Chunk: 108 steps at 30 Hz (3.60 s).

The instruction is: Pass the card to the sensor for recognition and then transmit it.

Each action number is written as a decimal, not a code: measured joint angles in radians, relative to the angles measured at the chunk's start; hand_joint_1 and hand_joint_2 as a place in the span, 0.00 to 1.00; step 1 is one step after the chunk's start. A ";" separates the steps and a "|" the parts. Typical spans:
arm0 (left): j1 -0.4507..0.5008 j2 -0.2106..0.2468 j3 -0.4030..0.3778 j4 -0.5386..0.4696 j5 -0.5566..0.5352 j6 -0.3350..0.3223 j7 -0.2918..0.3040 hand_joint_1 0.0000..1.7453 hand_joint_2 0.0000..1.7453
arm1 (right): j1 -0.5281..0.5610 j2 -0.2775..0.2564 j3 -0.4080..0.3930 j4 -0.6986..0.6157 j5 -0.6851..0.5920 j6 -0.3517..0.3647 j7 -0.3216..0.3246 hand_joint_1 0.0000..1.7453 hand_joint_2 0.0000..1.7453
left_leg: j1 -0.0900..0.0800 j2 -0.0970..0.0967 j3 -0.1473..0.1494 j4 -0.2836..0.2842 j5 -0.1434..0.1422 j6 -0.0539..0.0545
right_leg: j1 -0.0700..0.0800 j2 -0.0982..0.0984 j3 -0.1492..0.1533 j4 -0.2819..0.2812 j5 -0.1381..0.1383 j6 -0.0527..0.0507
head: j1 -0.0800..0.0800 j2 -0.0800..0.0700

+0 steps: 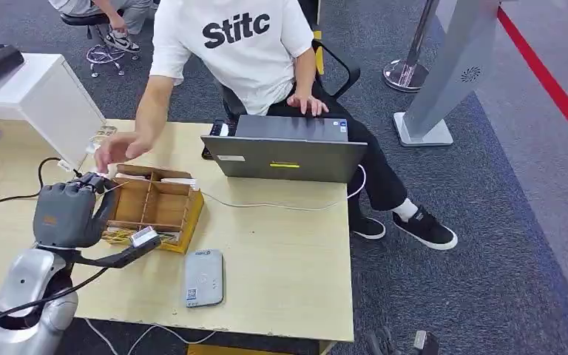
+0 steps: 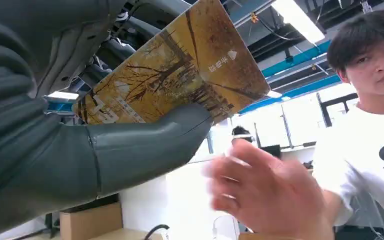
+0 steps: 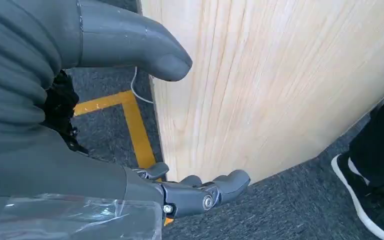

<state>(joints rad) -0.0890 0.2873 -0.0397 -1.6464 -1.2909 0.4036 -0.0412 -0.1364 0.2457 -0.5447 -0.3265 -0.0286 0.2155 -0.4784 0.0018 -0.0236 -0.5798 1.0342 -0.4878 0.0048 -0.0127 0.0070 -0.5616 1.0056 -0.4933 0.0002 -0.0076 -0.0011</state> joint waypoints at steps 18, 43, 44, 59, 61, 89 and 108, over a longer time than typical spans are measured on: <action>0.001 0.000 0.010 -0.004 -0.006 0.011 -0.006 1.00 1.00 | 0.000 0.000 0.003 0.000 -0.006 0.000 0.000 0.00 1.00 | 0.000 0.000 0.000 0.000 0.000 0.000 | 0.000 0.001 0.000 0.000 0.000 0.000 | 0.000 0.000; 0.071 -0.063 -0.090 -0.023 -0.080 0.027 -0.085 0.00 1.00 | 0.002 0.000 0.004 0.000 -0.021 0.000 -0.005 0.00 1.00 | 0.000 0.000 0.000 0.000 0.000 0.000 | 0.000 0.000 -0.001 -0.001 0.000 0.000 | 0.000 0.000; 0.079 -0.069 -0.116 -0.023 -0.090 0.027 -0.085 0.00 1.00 | 0.002 0.000 0.004 0.000 -0.024 0.000 -0.005 0.00 1.00 | 0.000 0.000 -0.001 0.000 0.000 0.000 | 0.000 0.001 -0.001 -0.001 0.000 0.000 | 0.000 0.000; 0.104 -0.076 -0.249 0.074 -0.195 -0.049 -0.012 0.00 1.00 | 0.003 0.000 0.006 0.000 -0.024 0.000 -0.002 0.00 1.00 | 0.000 0.000 0.000 0.000 0.000 0.000 | 0.000 0.000 -0.001 -0.001 0.000 0.000 | 0.000 0.000; 0.103 -0.066 -0.245 0.093 -0.193 -0.048 -0.006 0.00 1.00 | 0.003 0.000 0.009 0.000 -0.024 0.000 -0.002 0.00 1.00 | 0.000 0.000 0.000 0.000 0.000 0.000 | 0.000 0.000 -0.001 -0.001 0.000 0.000 | 0.000 0.000; 0.074 -0.040 -0.107 0.238 -0.211 0.016 -0.011 0.00 1.00 | 0.003 0.000 0.034 0.000 -0.023 0.000 0.008 0.00 1.00 | 0.000 0.000 -0.001 0.000 0.000 0.000 | 0.000 0.000 -0.001 -0.001 0.000 0.000 | 0.000 0.000; 0.046 -0.045 -0.108 0.280 -0.217 0.026 -0.021 0.00 1.00 | 0.003 0.000 0.053 0.006 -0.024 0.003 0.014 0.00 1.00 | 0.000 0.000 -0.001 0.000 0.000 0.000 | 0.000 0.000 -0.001 -0.001 0.000 0.000 | 0.000 0.000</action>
<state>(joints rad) -0.0426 0.2426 -0.1473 -1.3661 -1.5080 0.4292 -0.0622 -0.1337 0.2457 -0.4913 -0.3201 -0.0526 0.2186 -0.4646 0.0017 -0.0233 -0.5804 1.0342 -0.4880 0.0050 -0.0127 0.0072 -0.5623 1.0048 -0.4933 0.0002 -0.0076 -0.0008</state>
